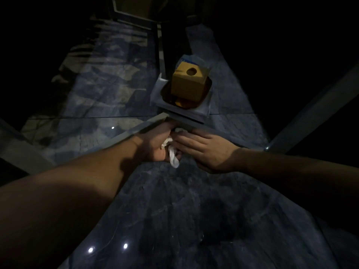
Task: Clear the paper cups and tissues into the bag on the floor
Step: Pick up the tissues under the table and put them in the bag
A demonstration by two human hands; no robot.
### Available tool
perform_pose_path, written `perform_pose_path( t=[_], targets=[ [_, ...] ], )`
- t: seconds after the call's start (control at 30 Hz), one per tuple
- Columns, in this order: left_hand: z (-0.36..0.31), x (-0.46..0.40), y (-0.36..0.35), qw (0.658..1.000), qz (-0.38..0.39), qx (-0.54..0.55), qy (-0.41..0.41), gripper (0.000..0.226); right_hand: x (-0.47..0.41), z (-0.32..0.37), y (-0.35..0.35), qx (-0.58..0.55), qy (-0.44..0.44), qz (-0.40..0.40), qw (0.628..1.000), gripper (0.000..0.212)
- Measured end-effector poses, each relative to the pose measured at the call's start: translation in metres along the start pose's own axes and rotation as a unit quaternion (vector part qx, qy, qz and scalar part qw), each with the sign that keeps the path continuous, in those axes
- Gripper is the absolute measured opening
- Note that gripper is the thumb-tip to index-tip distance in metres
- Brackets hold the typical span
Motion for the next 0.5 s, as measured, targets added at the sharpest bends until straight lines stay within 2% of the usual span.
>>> perform_pose_path(
  t=[0.2,0.37,0.5],
  targets=[
    [-0.004,0.0,-0.007,0.995,-0.039,-0.093,-0.027,0.028,-0.005,0.002,-0.001,0.005,-0.01,0.004,1.0,0.073],
    [-0.004,-0.003,0.005,0.987,-0.096,-0.12,-0.044,0.03,-0.001,0.002,-0.002,0.022,-0.009,-0.008,1.0,0.072],
    [-0.009,0.004,0.011,0.978,-0.135,-0.14,-0.076,0.029,0.008,-0.006,-0.008,0.015,-0.027,0.02,0.999,0.07]
  ],
)
Point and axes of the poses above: each hand's wrist, its own x-axis away from the middle knuckle, its own y-axis out of the back of the hand, z = x × y, the point moved 2 cm from there along -x, towards the middle knuckle, and after that the axes turned 5 degrees about z, right-handed, at the moved point
